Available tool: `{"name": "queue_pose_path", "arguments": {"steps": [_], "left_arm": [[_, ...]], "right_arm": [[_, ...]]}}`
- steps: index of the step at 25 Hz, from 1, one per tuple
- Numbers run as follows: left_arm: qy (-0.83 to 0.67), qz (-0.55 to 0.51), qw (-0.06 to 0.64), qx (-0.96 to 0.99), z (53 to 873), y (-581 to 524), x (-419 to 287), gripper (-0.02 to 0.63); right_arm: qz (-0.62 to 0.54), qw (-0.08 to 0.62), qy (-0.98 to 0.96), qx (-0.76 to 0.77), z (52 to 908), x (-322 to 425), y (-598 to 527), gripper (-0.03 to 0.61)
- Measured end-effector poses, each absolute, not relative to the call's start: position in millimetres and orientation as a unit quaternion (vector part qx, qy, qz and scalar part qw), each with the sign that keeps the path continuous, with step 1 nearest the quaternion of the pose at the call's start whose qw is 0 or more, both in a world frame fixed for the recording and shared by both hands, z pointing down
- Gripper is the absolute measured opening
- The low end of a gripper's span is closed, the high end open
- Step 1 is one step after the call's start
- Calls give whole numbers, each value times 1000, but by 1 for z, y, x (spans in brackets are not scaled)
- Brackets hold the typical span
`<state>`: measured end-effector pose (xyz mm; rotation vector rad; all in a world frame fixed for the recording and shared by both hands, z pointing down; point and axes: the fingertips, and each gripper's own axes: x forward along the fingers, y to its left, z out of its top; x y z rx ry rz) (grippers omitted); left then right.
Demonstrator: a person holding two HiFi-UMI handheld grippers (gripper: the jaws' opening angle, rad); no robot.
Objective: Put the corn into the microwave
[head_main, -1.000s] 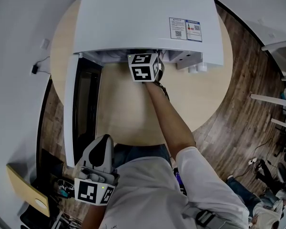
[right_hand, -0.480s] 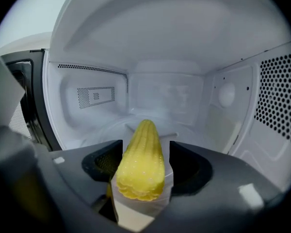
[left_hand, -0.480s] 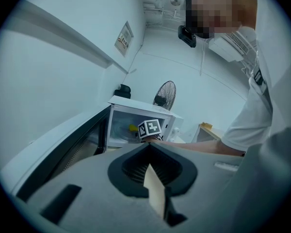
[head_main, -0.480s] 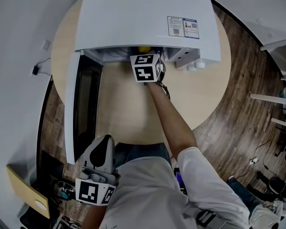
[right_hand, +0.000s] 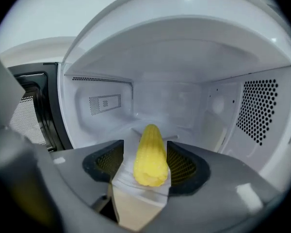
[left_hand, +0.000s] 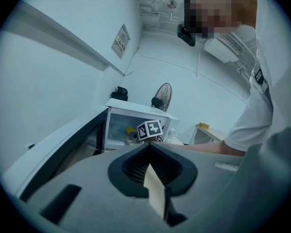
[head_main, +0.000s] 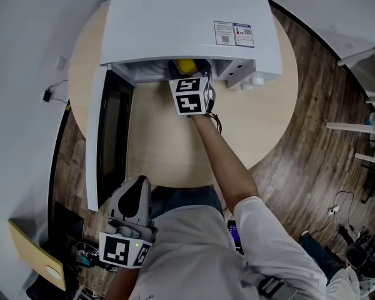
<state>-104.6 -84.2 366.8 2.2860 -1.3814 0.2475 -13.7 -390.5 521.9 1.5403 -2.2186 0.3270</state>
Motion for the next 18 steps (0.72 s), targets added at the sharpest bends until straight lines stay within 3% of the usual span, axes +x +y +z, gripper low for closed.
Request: {"name": "queue_pose_path", "arguments": {"steps": [18], "left_arm": [[-472, 63, 205, 855, 346, -74, -107, -2]], "right_arm": [[136, 194, -795, 559, 494, -2, -343, 238]]}}
